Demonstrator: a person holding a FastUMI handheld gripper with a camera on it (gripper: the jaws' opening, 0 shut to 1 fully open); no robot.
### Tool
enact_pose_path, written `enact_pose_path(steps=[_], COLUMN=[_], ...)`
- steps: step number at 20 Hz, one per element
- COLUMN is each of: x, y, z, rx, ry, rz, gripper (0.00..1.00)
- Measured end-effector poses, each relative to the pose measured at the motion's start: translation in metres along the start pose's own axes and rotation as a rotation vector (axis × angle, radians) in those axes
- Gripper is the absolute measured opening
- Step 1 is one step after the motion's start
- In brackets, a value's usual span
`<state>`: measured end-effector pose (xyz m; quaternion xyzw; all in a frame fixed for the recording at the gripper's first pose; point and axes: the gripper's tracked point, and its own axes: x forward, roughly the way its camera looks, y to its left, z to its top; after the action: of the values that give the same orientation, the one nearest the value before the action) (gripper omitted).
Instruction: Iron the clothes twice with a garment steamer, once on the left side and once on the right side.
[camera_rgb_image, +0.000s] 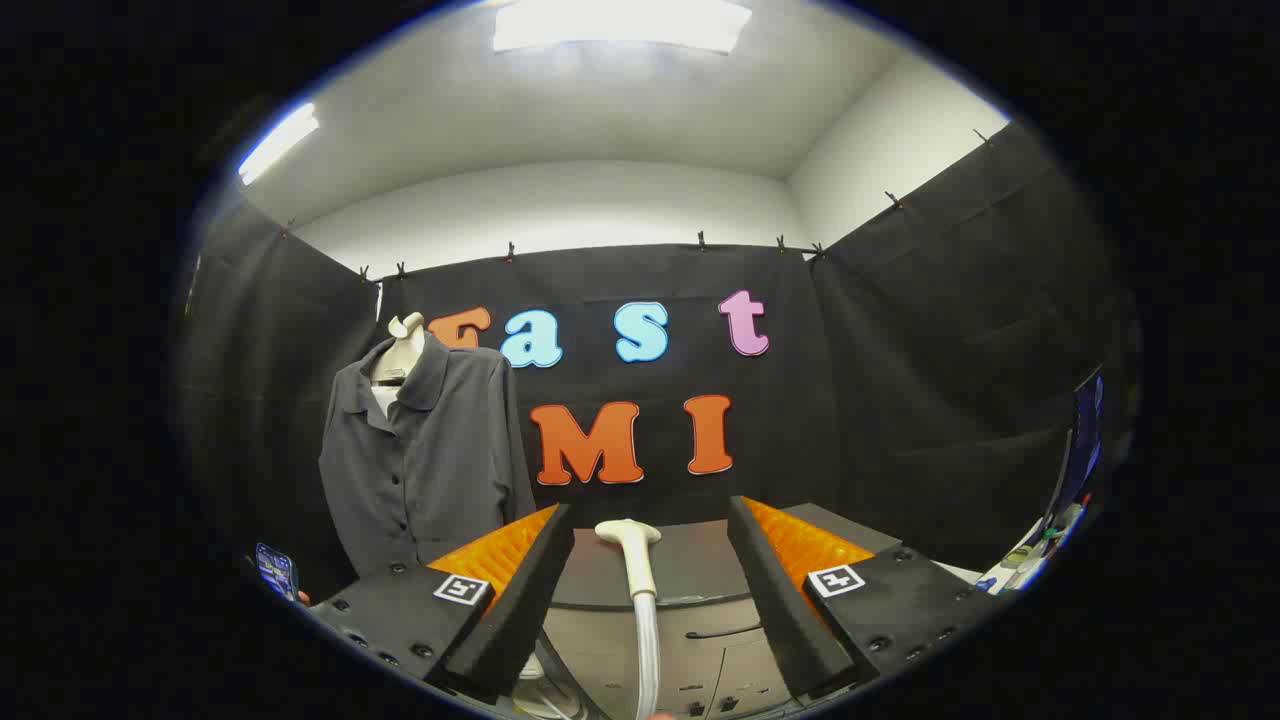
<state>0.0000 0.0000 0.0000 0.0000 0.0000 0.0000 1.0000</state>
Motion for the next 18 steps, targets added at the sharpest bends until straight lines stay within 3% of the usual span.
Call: enact_pose_path(steps=[18], x=[0.009], y=[0.006], z=[-0.001], rx=[-0.009], ry=[-0.013], rz=[-0.004], gripper=[1.00])
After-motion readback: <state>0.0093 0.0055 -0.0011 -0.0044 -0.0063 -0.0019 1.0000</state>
